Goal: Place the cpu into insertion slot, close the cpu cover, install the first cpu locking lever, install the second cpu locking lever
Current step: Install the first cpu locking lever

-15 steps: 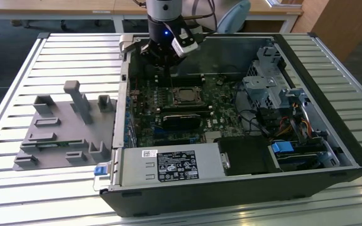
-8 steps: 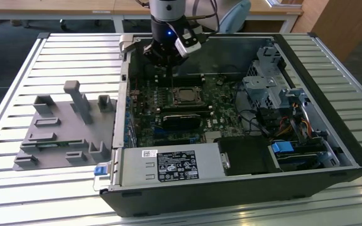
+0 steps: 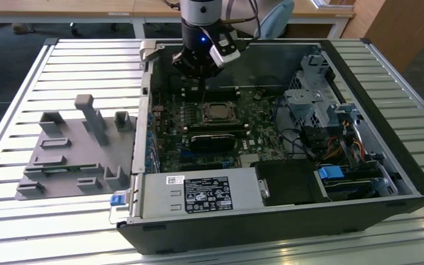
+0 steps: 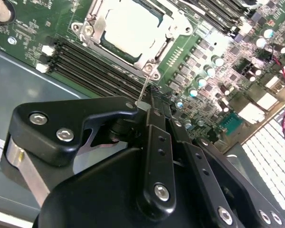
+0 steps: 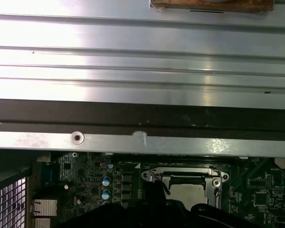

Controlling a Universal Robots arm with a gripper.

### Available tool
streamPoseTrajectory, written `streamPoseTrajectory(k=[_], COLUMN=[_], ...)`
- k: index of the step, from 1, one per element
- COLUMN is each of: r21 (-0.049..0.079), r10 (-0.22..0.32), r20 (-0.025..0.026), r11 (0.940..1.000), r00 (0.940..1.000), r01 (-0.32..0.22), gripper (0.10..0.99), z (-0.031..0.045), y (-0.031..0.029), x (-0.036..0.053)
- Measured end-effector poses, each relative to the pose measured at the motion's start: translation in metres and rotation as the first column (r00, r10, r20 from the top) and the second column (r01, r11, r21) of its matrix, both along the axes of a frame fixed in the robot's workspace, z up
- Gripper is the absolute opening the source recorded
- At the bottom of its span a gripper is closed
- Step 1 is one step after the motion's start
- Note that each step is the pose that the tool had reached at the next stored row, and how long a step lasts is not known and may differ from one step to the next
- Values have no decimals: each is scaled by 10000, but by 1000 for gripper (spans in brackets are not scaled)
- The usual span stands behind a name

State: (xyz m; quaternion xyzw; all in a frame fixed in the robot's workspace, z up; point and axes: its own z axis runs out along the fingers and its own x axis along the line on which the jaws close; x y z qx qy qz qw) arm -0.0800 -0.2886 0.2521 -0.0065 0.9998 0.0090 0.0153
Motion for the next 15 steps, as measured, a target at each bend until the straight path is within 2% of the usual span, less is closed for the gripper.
streamPoseTrajectory(k=[7,9,10,12,15], r21=[0,43,157,472,518], r10=[1,0,0,1,0], r20=[-3,-7,-10,-8,-5], r11=[10000,10000,9999,9989,9987], r00=[10000,10000,10000,10000,10000], r01=[-1,0,0,-1,0], gripper=[118,118,118,118,118], z=[-20,-26,-28,-33,-42], y=[0,-1,-1,-2,-8], x=[105,124,128,131,131])
